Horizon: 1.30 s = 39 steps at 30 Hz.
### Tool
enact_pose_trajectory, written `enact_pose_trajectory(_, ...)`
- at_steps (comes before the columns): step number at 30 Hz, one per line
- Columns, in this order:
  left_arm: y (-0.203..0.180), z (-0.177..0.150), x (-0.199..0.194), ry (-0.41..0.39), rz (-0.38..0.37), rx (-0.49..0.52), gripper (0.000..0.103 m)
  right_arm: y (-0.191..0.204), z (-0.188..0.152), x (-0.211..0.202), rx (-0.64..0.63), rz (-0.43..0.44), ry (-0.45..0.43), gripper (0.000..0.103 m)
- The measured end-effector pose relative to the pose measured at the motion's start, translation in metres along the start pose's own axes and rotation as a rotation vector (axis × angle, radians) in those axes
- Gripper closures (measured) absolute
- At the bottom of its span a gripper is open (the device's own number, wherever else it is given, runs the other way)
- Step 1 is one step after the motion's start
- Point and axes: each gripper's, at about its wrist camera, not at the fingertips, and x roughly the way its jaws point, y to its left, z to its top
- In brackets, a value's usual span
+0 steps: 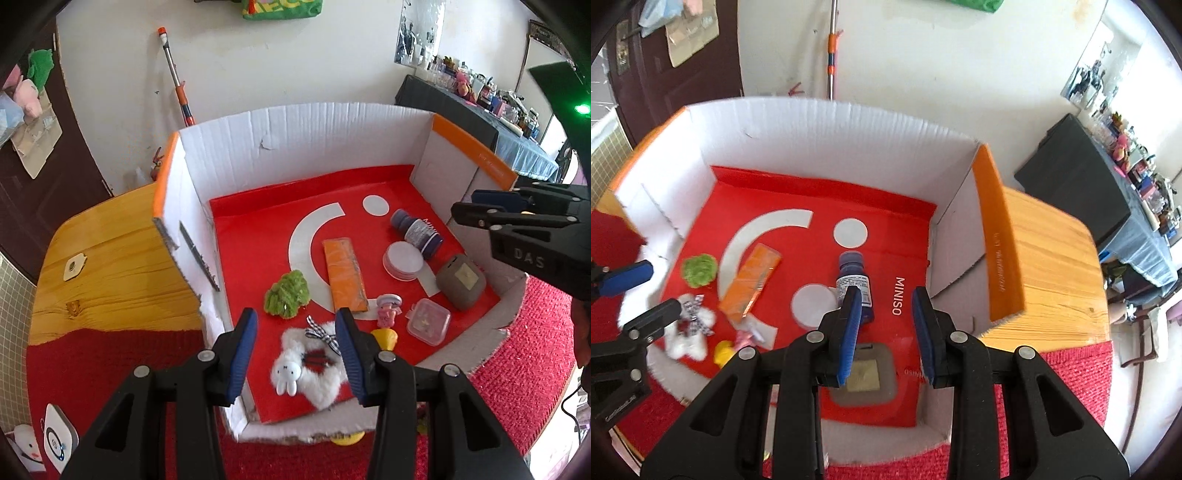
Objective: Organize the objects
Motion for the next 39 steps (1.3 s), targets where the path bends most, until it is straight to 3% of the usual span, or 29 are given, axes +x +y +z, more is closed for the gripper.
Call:
enact_pose_trajectory(8,-0.001,-0.015,-0.038,-0.087,-0.007,-0.052,0.057,0.003,-0.031,-0.058,0.01,0.121,-0.127,0.075)
enact_pose_trajectory(10,-0.003,-0.022,-0.052,-0.119,-0.017,-0.063,0.05,0.001,-0.041,-0.072,0.018,0.151,-0.164,0.075)
enact_pose_trajectory(18,-0.011,-0.051,-0.102,-0.263,-0.01,-0.103,0.04,0.001,-0.086,-0.126,0.034,0.242,-0.316,0.075)
enact_pose_trajectory(19,-0.013,-0.056,-0.108,-0.287,0.002,-0.104,0.038,0.001,-0.092,-0.13,0.032,0.252,-0.334,0.073)
enact_pose_trajectory(22,-0.017,-0.074,-0.121,-0.353,0.047,-0.108,0.03,-0.002,-0.111,-0.14,0.049,0.318,-0.381,0.041)
enact_pose_trajectory(23,-0.016,-0.08,-0.123,-0.369,0.054,-0.119,0.028,-0.004,-0.119,-0.143,0.062,0.334,-0.412,0.04)
enact_pose_trajectory(28,-0.014,-0.112,-0.125,-0.406,0.082,-0.18,0.024,-0.011,-0.149,-0.15,0.129,0.324,-0.492,0.04)
enact_pose_trajectory(31,-0.018,-0.125,-0.123,-0.407,0.107,-0.19,0.02,-0.016,-0.165,-0.148,0.175,0.312,-0.522,0.031)
enact_pose_trajectory(39,-0.029,-0.146,-0.126,-0.453,0.101,-0.215,0.011,-0.014,-0.199,-0.137,0.211,0.208,-0.565,0.022)
